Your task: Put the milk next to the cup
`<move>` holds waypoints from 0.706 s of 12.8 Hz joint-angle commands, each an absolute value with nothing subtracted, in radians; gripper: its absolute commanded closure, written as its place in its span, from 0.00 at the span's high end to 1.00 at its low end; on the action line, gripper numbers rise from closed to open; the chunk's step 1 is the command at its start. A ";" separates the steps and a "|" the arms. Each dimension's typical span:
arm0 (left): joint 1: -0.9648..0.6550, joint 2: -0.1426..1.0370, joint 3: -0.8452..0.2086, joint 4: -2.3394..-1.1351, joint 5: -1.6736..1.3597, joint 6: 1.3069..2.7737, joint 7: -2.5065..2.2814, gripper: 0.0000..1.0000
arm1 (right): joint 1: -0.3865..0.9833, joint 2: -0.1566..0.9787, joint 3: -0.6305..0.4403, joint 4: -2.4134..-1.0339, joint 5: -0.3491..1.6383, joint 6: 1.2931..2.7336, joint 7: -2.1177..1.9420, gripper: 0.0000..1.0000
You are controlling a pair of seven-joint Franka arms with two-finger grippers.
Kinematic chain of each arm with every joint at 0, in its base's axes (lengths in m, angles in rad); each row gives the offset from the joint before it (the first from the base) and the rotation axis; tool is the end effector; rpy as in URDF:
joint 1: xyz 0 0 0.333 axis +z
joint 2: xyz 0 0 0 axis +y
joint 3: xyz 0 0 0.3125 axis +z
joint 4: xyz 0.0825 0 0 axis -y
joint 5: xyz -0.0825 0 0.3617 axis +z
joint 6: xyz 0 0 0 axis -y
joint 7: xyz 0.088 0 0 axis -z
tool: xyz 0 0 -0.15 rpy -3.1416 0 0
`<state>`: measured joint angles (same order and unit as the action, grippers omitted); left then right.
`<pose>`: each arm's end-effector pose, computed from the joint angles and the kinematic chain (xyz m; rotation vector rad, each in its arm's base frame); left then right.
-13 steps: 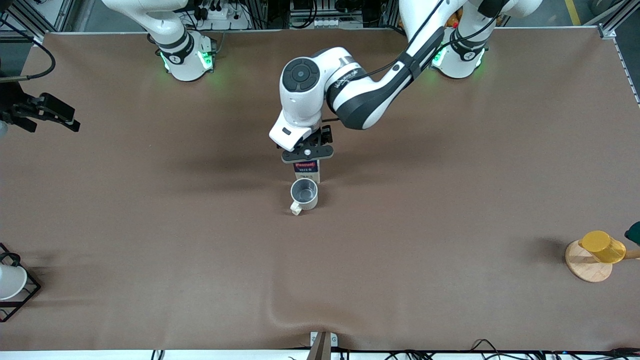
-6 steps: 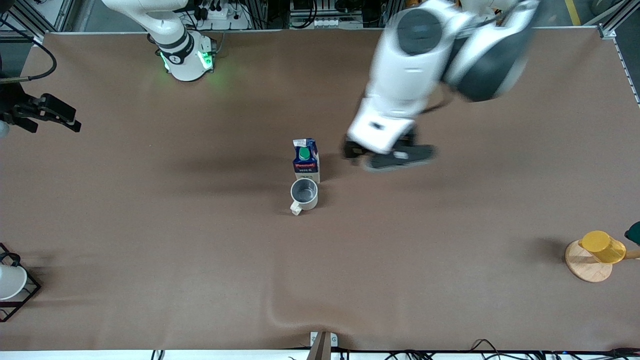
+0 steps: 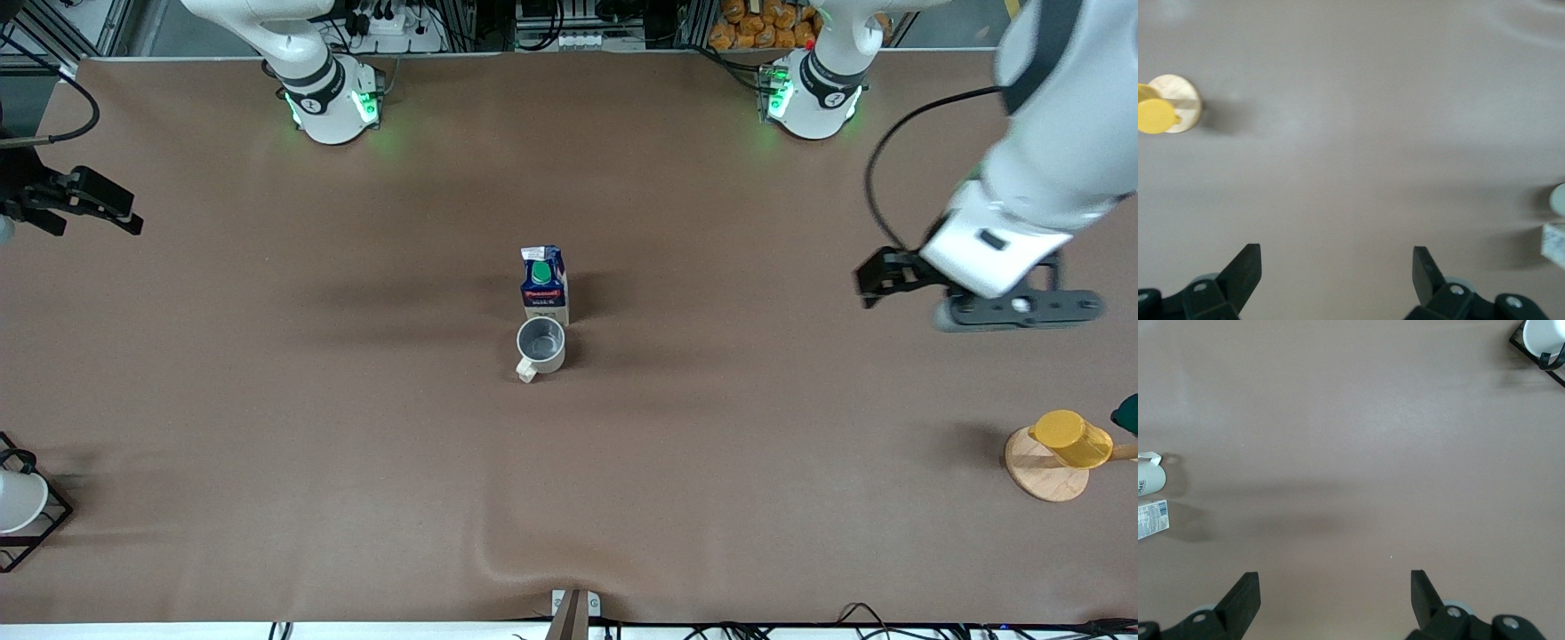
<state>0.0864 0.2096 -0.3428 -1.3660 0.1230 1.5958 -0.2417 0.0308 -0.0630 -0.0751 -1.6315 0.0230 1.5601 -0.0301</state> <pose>0.5861 -0.1141 0.5604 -3.0972 0.0120 -0.0681 0.5106 -0.0203 0.5826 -3.1135 0.0216 0.0117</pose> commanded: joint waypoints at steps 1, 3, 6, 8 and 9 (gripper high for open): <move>0.155 0.100 -0.357 -1.507 0.072 1.598 -0.177 1.00 | 0.028 -0.058 -0.075 -1.611 0.029 1.549 -0.035 1.00; 0.156 0.045 -0.357 -1.572 0.071 1.609 -0.169 1.00 | 0.028 -0.058 -0.075 -1.609 0.029 1.549 -0.035 1.00; 0.074 -0.058 -0.238 -1.681 0.064 1.626 -0.169 1.00 | 0.028 -0.058 -0.075 -1.609 0.031 1.546 -0.035 1.00; 0.075 -0.066 -0.221 -1.677 0.055 1.625 -0.167 1.00 | 0.028 -0.058 -0.075 -1.609 0.031 1.539 -0.034 1.00; 0.075 -0.061 -0.216 -1.669 0.055 1.624 -0.167 1.00 | 0.028 -0.058 -0.075 -1.609 0.031 1.537 -0.035 1.00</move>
<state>0.0816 -0.0320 -0.2374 -1.6367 0.0793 1.6000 -0.1810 0.0308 -0.0630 -0.0752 -1.6279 0.0230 1.5562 -0.0301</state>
